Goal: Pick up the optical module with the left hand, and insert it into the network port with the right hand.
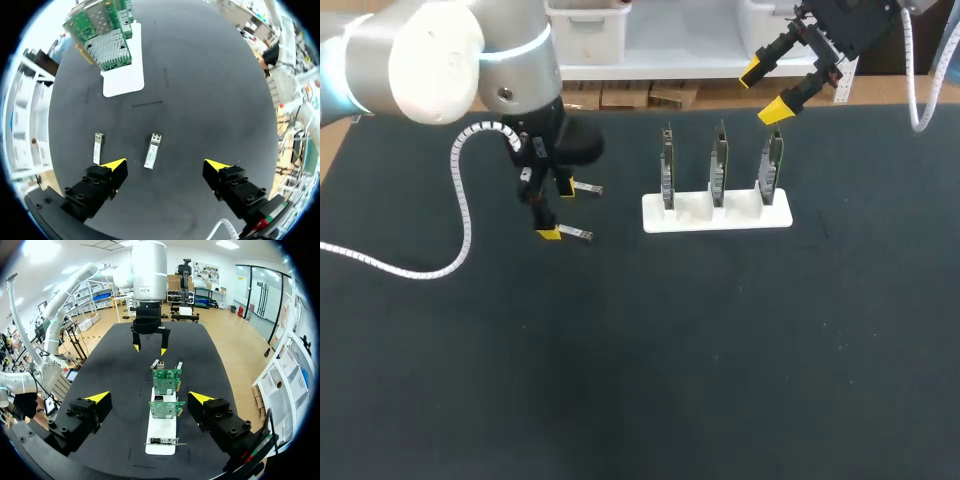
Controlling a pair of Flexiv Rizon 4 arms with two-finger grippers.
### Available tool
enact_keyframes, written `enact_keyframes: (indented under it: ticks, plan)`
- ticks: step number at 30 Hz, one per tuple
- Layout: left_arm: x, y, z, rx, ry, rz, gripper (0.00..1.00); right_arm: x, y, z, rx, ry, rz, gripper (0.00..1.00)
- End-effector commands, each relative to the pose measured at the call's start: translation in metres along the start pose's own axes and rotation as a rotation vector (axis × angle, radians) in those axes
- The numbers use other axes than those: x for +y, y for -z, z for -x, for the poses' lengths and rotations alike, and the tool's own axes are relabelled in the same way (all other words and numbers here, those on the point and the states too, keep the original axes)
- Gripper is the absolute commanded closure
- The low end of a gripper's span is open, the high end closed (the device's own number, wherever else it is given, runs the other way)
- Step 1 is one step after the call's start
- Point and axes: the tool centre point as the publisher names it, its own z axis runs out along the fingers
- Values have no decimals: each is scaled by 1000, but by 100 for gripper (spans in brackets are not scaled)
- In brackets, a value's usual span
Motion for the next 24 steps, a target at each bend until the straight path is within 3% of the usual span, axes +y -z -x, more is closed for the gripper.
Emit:
enact_keyframes:
  ticks: [1, 11, 24]
  plan:
    - [4, -2, 3, 13, -29, -13, 0, 0, 0, 0, 0, 0, -2, 0]
    - [5, -9, 4, -5, -86, -29, 0, 0, 0, 0, 0, 0, -2, 0]
    - [3, -12, 4, -24, -52, -49, 0, 0, 0, 0, 0, 0, -2, 0]
